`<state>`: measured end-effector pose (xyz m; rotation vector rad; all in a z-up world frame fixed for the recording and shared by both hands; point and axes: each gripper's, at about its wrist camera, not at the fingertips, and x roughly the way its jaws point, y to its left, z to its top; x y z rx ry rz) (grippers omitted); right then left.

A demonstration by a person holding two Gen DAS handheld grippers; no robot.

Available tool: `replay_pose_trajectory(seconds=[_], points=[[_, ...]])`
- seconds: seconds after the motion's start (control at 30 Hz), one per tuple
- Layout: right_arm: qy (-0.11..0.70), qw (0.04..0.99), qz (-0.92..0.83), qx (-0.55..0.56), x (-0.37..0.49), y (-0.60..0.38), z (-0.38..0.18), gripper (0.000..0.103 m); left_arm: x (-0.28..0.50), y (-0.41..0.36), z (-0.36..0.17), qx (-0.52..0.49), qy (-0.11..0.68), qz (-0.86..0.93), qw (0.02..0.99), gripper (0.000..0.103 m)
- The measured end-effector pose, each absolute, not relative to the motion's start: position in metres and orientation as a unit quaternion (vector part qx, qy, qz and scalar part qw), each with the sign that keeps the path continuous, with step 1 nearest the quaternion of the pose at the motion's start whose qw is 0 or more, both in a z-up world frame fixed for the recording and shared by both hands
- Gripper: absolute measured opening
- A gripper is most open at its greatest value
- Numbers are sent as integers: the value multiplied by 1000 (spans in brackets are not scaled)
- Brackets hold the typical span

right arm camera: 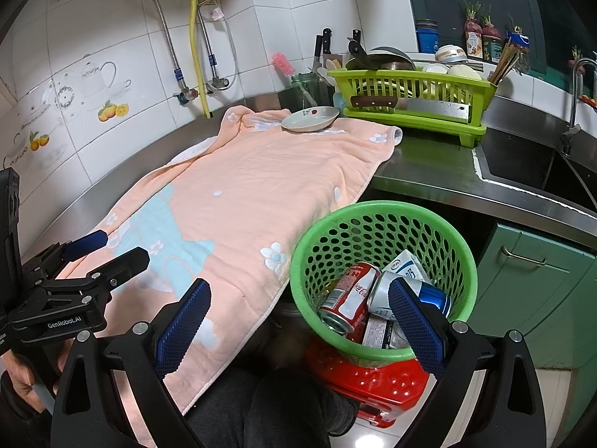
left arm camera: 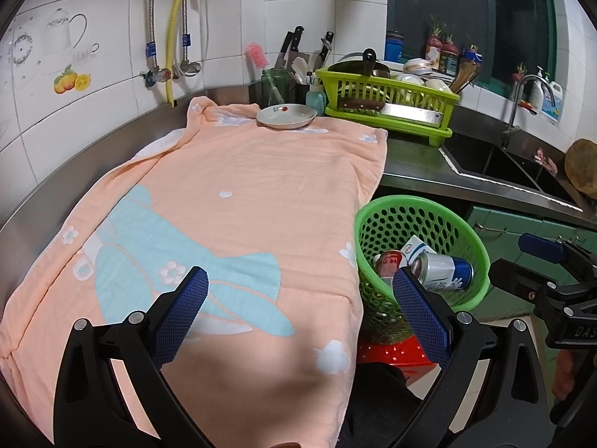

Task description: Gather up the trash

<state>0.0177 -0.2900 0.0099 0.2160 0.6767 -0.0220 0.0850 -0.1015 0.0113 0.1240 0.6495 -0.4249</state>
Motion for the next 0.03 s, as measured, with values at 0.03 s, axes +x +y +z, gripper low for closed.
replay_pose_trajectory(seconds=[0.03], points=[[331,938,-10,105,18,-290,10,93,85,-100,11,59,317,-207,924,98]])
